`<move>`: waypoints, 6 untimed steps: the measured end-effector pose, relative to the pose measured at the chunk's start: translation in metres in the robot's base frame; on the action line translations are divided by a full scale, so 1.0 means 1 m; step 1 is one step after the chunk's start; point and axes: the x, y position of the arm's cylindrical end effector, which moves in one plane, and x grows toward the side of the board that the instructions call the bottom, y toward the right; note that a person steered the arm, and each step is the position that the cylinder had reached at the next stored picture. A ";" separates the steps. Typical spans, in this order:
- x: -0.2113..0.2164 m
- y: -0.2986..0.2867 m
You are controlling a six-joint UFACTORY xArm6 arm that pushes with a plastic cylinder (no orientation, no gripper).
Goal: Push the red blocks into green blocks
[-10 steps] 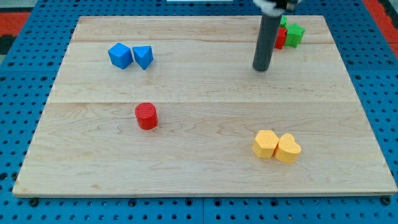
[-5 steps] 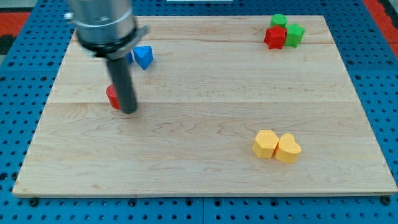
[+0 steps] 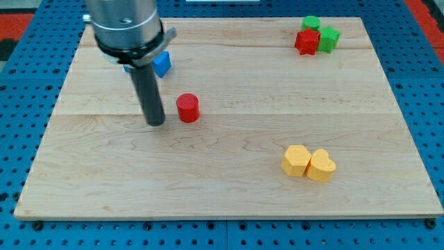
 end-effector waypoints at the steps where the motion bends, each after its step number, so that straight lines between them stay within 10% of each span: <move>1: -0.020 0.081; 6: -0.117 0.212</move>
